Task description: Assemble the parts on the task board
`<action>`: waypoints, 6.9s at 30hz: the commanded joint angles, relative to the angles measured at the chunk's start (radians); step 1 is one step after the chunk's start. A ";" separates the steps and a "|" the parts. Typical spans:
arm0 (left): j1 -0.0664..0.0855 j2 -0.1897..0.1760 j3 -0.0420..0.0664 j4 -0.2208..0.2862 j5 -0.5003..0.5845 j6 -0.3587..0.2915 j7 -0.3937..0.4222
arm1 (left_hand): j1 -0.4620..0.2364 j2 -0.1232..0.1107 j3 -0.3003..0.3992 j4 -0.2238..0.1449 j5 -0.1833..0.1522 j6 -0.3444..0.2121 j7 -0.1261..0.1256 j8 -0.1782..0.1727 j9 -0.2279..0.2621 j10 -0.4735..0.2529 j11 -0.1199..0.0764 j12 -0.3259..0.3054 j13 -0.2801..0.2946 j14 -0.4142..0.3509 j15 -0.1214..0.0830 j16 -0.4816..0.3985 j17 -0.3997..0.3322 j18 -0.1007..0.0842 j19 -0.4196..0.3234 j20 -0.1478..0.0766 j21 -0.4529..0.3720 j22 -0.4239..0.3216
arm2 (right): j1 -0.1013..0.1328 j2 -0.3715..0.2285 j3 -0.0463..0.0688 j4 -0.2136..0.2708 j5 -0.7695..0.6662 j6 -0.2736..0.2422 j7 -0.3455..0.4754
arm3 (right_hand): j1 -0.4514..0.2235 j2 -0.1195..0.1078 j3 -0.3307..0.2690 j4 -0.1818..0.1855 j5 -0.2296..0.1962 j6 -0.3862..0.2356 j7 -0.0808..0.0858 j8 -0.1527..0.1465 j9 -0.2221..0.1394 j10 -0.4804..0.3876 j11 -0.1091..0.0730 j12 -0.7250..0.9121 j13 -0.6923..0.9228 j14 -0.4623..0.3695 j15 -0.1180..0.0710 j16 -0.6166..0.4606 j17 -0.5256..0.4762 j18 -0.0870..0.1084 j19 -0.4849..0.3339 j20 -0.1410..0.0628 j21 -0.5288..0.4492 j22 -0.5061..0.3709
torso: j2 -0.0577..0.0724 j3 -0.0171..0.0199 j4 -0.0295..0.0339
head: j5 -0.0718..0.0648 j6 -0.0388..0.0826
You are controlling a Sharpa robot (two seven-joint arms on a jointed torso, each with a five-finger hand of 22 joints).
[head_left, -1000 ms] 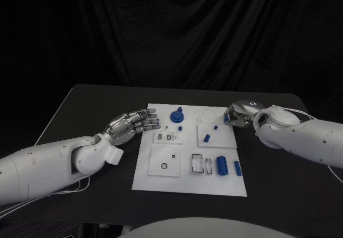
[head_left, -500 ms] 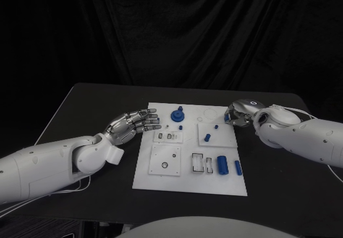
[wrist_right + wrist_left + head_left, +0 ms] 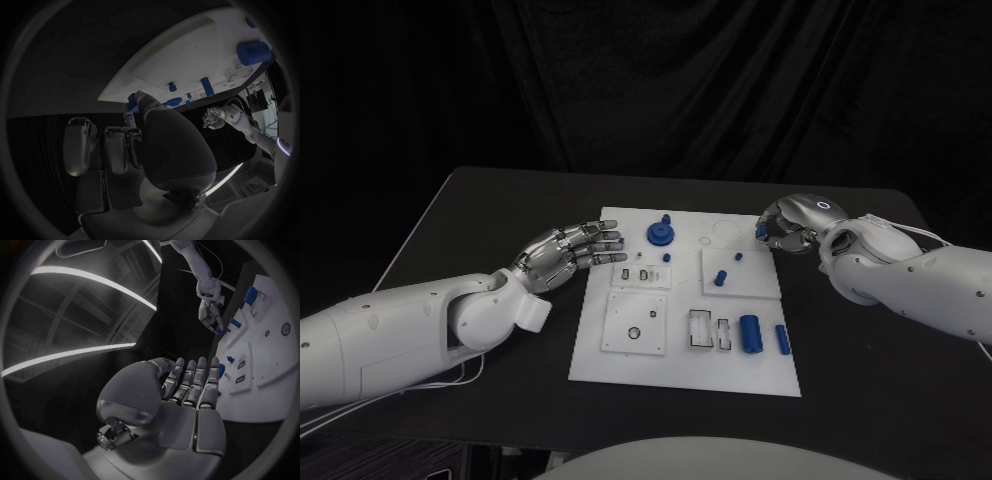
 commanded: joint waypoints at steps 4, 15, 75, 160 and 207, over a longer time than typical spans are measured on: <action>-0.001 -0.004 0.001 0.005 0.001 -0.001 0.008 | -0.009 -0.003 0.005 -0.002 -0.004 0.001 0.000 0.004 0.000 0.002 0.005 0.004 0.001 -0.005 0.006 0.002 -0.001 -0.015 -0.007 0.003 0.006 0.001 | 0.031 -0.052 0.004 0.157 -0.004 -0.093 -0.010 | 0.006 0.004 -0.003 -0.008 0.006 0.011 -0.004 0.005 0.018 0.104 0.000 0.003 0.263 0.106 -0.001 0.003 0.263 -0.001 0.009 0.000 0.003 0.199 | -0.001 -0.0002 -0.0008 | 0.001 -0.003; -0.001 -0.004 0.001 0.007 0.001 -0.007 0.010 | -0.011 -0.004 0.006 -0.003 -0.004 0.003 0.001 0.005 0.001 0.003 0.005 0.004 0.001 -0.004 0.006 0.002 0.000 -0.015 -0.007 0.003 0.006 0.001 | 0.038 -0.044 -0.001 0.375 -0.027 -0.003 -0.034 | 0.011 0.002 -0.002 -0.013 0.014 0.019 -0.007 0.008 0.026 0.104 -0.003 0.003 0.263 0.106 -0.003 0.003 0.263 -0.003 0.016 -0.002 0.012 0.203 | -0.001 -0.0020 0.0004 | 0.004 -0.006; -0.002 0.016 0.001 -0.010 0.001 0.010 -0.006 | -0.016 -0.008 0.008 -0.006 -0.007 0.006 0.000 0.007 0.001 0.005 0.004 0.006 0.002 -0.003 0.005 0.004 0.000 -0.015 -0.008 0.002 0.007 0.002 | -0.030 0.217 -0.001 0.180 -0.105 0.126 -0.094 | -0.011 0.002 -0.009 -0.007 0.004 0.017 -0.008 0.004 0.040 0.104 -0.005 0.003 0.263 0.106 -0.006 0.003 0.263 0.007 -0.004 -0.005 -0.029 0.189 | 0.000 -0.0016 -0.0008 | -0.003 -0.015; 0.182 0.027 0.001 -0.013 -0.553 -0.397 -0.308 | 0.008 -0.076 -0.225 0.172 -0.435 0.214 0.022 0.088 0.009 0.707 -0.152 0.679 0.669 0.789 -0.179 0.755 0.556 0.052 0.425 -0.112 0.769 0.415 | 0.042 -0.067 -0.008 0.393 -0.104 -0.144 0.046 | 0.017 0.011 -0.028 0.118 -0.107 -0.206 0.028 -0.087 -0.012 0.077 0.009 -0.009 0.231 0.091 0.005 -0.022 0.231 0.019 -0.025 0.002 -0.107 0.175 | -0.045 0.0144 -0.0155 | 0.039 0.063; 0.257 0.308 0.001 -0.059 -1.524 -0.252 -0.927 | -0.250 -0.043 -0.416 0.171 -0.484 0.400 -0.123 0.405 0.590 1.283 -0.294 0.914 1.482 1.240 -0.315 0.944 1.390 -0.117 1.148 -0.249 1.199 1.335 | 0.035 -0.160 -0.011 0.368 -0.104 -0.139 -0.021 | 0.009 0.033 -0.014 0.148 -0.045 -0.128 0.026 -0.064 -0.019 0.069 0.018 -0.013 0.221 0.090 0.011 -0.027 0.225 0.020 -0.023 0.008 -0.117 0.173 | -0.105 0.0593 -0.0922 | 0.147 -0.016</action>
